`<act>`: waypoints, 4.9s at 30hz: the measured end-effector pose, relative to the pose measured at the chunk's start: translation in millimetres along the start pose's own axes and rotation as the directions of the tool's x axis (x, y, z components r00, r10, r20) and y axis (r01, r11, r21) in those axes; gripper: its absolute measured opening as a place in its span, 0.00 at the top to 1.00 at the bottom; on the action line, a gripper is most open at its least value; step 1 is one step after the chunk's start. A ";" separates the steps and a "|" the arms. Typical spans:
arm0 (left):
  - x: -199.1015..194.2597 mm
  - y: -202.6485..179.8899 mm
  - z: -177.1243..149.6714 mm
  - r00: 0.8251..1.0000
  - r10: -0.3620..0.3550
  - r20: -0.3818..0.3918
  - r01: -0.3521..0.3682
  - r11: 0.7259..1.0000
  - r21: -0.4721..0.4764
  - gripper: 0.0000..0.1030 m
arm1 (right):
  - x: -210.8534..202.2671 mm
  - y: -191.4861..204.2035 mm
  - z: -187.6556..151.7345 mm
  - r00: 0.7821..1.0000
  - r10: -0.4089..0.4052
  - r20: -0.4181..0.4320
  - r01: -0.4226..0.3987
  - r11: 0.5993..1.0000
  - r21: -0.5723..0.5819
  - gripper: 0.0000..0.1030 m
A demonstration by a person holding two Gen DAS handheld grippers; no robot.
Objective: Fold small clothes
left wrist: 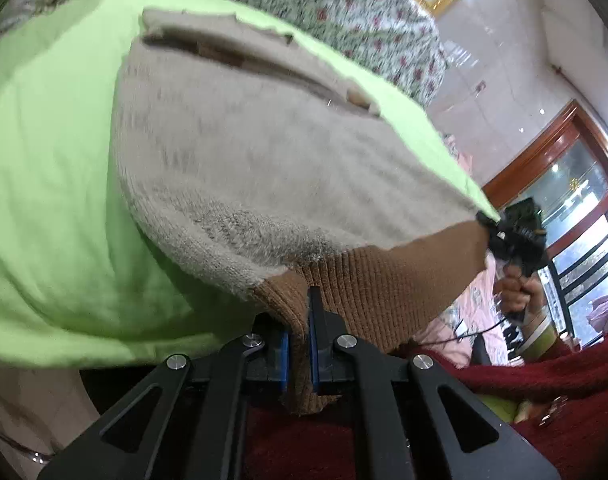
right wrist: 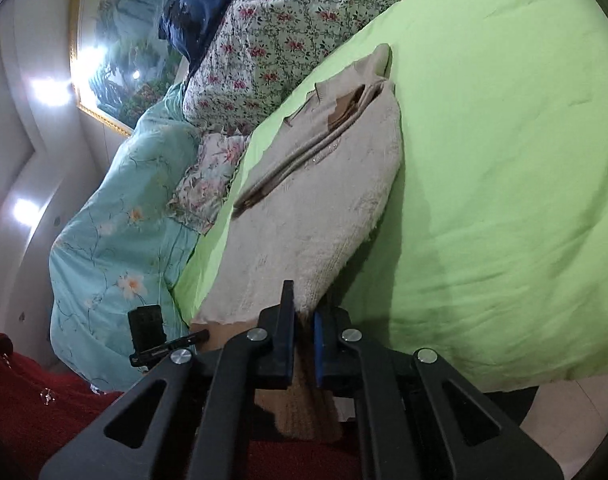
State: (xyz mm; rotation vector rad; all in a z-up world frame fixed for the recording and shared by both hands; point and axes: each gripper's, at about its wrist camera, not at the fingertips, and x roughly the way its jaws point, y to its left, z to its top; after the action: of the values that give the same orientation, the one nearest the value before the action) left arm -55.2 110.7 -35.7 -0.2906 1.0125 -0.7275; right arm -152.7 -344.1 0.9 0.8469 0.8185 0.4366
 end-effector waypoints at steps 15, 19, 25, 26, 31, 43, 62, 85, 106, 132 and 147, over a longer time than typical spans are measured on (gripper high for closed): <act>-56.4 -28.1 73.9 0.972 0.009 0.236 -0.021 0.999 0.049 0.94 | 8.7 20.7 44.6 0.996 0.057 0.068 -0.057 0.998 -0.014 0.92; -62.4 -23.7 128.0 0.933 0.032 0.358 -0.053 0.997 0.050 0.94 | 22.2 35.9 94.8 0.985 0.098 0.144 -0.092 0.994 -0.052 0.92; -40.7 -0.5 221.4 0.898 0.096 0.429 -0.104 0.995 -0.005 0.94 | 73.3 40.3 178.7 0.981 0.046 0.188 -0.038 0.998 -0.046 0.92; -34.6 5.7 235.1 0.897 0.107 0.430 -0.114 0.993 -0.009 0.94 | 85.3 37.8 193.2 0.982 0.026 0.188 -0.019 0.999 -0.036 0.92; 2.7 34.0 293.3 0.902 0.169 0.398 -0.164 0.985 -0.048 0.94 | 131.5 22.8 245.3 0.984 -0.027 0.176 0.029 1.000 -0.009 0.92; 107.3 114.5 348.0 0.932 0.280 0.230 -0.257 0.958 -0.127 0.94 | 213.2 -39.1 285.8 0.965 -0.250 0.079 0.248 0.968 0.033 0.92; 146.5 41.1 261.6 0.988 0.134 0.073 -0.139 0.989 0.056 0.51 | 256.9 62.9 189.0 0.963 -0.211 -0.165 0.129 0.906 -0.402 0.70; 92.9 108.5 290.6 0.914 0.353 0.198 -0.310 0.925 -0.219 0.42 | 212.4 -10.8 248.3 0.859 -0.500 0.108 0.508 0.859 -0.066 0.67; 80.6 49.8 143.5 0.967 0.159 0.198 -0.085 0.937 -0.339 0.34 | 180.4 32.1 111.9 0.919 -0.387 0.075 0.389 0.921 -0.014 0.55; 97.1 78.8 217.8 0.887 0.343 0.308 -0.207 0.894 -0.398 0.90 | 195.9 38.4 152.8 0.951 -0.307 0.028 0.308 0.948 -0.080 0.52; 186.9 -57.6 249.5 0.928 0.296 0.227 -0.330 0.935 0.127 0.92 | 280.2 31.6 255.2 0.970 -0.016 -0.243 0.016 1.000 -0.004 0.28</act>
State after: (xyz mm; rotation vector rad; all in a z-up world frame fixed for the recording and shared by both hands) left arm 193.3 -83.0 -0.1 -0.0547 0.7744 -0.4730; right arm 220.5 -271.2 -2.0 0.7932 1.0496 0.5341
